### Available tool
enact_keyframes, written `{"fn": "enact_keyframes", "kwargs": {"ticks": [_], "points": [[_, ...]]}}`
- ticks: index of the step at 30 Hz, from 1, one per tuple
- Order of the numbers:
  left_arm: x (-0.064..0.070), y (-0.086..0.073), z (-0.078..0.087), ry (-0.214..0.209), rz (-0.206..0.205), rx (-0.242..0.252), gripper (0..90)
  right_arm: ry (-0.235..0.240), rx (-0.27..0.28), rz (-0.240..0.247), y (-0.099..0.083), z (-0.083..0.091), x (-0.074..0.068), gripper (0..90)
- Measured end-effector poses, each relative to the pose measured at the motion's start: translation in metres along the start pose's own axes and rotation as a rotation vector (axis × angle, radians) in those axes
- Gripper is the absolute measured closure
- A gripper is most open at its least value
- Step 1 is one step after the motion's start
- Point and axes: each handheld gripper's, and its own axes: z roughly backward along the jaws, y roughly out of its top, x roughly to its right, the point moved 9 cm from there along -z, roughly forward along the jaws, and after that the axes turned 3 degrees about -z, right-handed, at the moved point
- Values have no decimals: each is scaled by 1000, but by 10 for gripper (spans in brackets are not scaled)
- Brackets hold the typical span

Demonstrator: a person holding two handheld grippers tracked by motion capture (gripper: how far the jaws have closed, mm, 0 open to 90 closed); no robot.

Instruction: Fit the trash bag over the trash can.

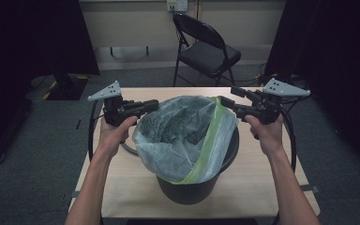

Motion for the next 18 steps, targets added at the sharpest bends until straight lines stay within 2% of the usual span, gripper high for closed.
{"fn": "enact_keyframes", "kwargs": {"ticks": [2,5,9,11,14,15,18], "points": [[4,-2,8,13,-14,-1,900,11,1,12,5,0,-7,381],[13,-5,16,9,-21,3,900,30,-3,20,8,-3,-16,373],[30,-8,24,-18,-24,-13,900,51,-46,34,3,-11,-26,353],[36,-9,26,-24,-38,-25,884,48,-59,43,1,-14,-29,346],[36,-3,29,-36,-30,10,821,43,-78,62,-1,-17,-32,347],[33,1,31,-31,-20,37,792,37,-93,72,-3,-18,-32,349],[20,9,28,-3,-1,61,724,31,-118,78,-9,-19,-29,390]]}}
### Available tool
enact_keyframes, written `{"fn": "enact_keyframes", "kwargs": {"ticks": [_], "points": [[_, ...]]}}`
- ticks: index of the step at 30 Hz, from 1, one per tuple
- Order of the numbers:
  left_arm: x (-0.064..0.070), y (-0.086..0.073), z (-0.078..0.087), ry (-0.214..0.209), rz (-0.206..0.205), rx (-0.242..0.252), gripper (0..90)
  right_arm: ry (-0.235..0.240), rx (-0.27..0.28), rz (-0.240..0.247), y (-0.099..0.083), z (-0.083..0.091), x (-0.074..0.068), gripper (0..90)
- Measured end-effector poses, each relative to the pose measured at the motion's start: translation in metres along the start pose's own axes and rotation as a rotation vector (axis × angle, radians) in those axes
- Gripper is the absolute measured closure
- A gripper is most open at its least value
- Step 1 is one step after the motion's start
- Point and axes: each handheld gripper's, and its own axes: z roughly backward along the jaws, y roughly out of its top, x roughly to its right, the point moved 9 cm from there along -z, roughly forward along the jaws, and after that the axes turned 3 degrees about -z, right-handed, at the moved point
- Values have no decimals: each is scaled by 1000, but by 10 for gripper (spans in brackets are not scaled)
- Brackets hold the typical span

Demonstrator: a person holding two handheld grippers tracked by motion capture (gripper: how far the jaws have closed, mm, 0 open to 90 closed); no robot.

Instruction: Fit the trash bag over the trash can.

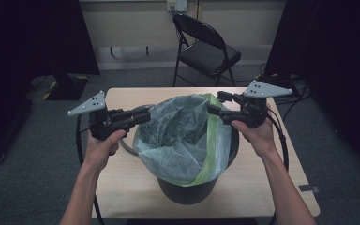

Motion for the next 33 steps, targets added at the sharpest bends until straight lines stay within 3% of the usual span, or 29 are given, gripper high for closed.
{"fn": "enact_keyframes", "kwargs": {"ticks": [3,8,10,16,21,23,28,30,33], "points": [[-15,0,-11,18,32,0,623,4,-13,-9,-4,0,4,443],[-29,-13,-31,33,74,-47,566,9,-23,-15,-6,2,8,488],[-26,-17,-33,-3,91,-49,567,10,-35,-16,-7,2,8,499],[-18,-21,-10,10,91,-24,648,-7,-37,-24,-9,8,14,520],[-7,-22,3,12,60,-48,631,1,-57,-22,-19,7,17,521],[-5,-22,5,9,54,-57,631,16,-56,-23,-22,6,17,603],[-4,-22,5,12,56,-51,623,-10,-31,-10,-21,3,20,793],[-3,-22,6,12,60,-43,623,-3,6,-35,-18,6,23,868],[-2,-23,7,11,62,-36,623,-14,39,-63,-17,11,29,895]]}}
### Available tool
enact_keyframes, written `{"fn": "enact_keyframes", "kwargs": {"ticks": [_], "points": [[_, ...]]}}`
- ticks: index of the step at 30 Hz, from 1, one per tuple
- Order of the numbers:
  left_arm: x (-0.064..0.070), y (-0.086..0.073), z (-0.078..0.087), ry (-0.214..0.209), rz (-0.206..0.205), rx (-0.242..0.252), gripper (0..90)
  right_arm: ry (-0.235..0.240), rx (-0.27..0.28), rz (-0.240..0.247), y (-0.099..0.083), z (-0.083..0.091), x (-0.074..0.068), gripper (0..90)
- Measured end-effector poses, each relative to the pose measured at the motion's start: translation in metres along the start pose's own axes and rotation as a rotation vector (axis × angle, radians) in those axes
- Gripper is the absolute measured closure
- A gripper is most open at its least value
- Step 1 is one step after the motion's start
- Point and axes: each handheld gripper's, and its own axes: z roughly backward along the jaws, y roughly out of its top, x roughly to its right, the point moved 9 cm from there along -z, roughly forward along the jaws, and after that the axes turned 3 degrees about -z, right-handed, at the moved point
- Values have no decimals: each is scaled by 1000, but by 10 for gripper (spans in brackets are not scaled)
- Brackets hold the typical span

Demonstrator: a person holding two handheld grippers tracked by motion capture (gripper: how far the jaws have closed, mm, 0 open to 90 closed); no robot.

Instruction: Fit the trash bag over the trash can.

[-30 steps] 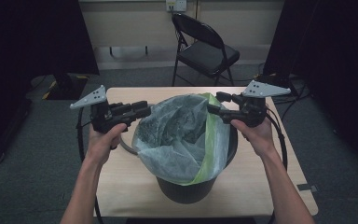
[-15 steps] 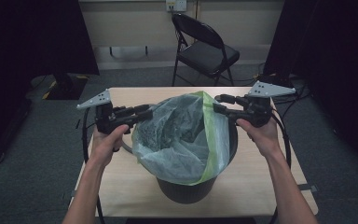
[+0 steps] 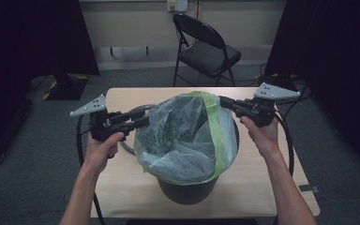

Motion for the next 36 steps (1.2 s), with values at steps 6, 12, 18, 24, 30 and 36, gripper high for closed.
{"fn": "enact_keyframes", "kwargs": {"ticks": [6,12,18,24,30,36], "points": [[2,-1,2,-7,2,8,623,-31,-10,-46,-16,2,11,900],[2,-1,3,-14,-4,7,620,-19,-24,-84,-40,-1,16,900],[0,17,-1,-39,2,83,575,-5,-79,-100,-68,-16,15,900],[-17,24,-29,9,4,31,539,16,-89,-100,-76,-22,13,900],[-27,13,-46,24,11,-34,676,-23,-67,-89,-66,-15,19,663],[-27,13,-35,50,15,-6,798,-68,-46,-113,-48,-7,34,535]]}}
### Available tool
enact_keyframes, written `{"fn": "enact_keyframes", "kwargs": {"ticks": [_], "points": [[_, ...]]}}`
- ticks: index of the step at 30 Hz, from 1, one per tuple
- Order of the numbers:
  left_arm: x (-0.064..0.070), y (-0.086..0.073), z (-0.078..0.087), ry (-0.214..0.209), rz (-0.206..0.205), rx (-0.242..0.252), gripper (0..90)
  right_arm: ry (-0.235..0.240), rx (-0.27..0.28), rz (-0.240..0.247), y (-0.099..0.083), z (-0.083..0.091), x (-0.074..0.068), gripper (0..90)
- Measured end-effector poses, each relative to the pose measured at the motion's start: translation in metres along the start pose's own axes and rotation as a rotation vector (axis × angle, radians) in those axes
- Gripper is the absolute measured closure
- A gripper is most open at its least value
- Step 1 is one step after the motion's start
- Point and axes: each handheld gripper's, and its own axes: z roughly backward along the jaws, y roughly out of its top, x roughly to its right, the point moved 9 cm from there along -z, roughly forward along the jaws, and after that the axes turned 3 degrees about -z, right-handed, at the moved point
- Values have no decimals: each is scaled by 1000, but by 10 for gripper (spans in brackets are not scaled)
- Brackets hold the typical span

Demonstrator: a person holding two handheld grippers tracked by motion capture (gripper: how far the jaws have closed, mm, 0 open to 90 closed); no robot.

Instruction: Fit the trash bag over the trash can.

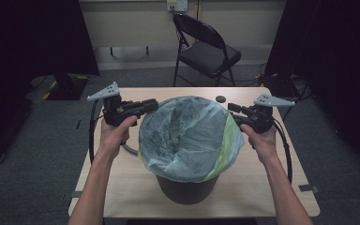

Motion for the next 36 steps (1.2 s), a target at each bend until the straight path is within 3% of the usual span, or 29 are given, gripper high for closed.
{"fn": "enact_keyframes", "kwargs": {"ticks": [5,9,14,15,18,21,26,29,31,32,34,36], "points": [[6,-2,19,-7,-7,19,870,-15,41,-2,19,6,2,472],[13,-5,28,7,-26,17,865,1,47,3,33,7,-7,435],[19,-7,36,2,-19,26,891,7,60,28,44,5,-17,424],[24,-8,38,-29,-23,17,894,6,62,34,45,4,-17,422],[34,-8,39,-45,-43,-7,894,17,69,42,49,3,-23,416],[34,-2,39,-18,-75,-13,843,26,75,51,53,5,-30,407],[22,18,30,-4,-44,63,707,42,79,72,54,12,-40,392],[15,16,11,-7,-45,23,571,45,79,78,53,14,-43,385],[11,13,2,20,-42,-9,521,45,79,77,53,14,-43,383],[10,13,-1,6,-30,-6,508,45,77,78,52,14,-43,382],[10,10,-3,-17,-24,-12,580,44,76,79,52,14,-43,380],[9,9,-3,-25,-16,-7,728,48,70,79,52,13,-44,378]]}}
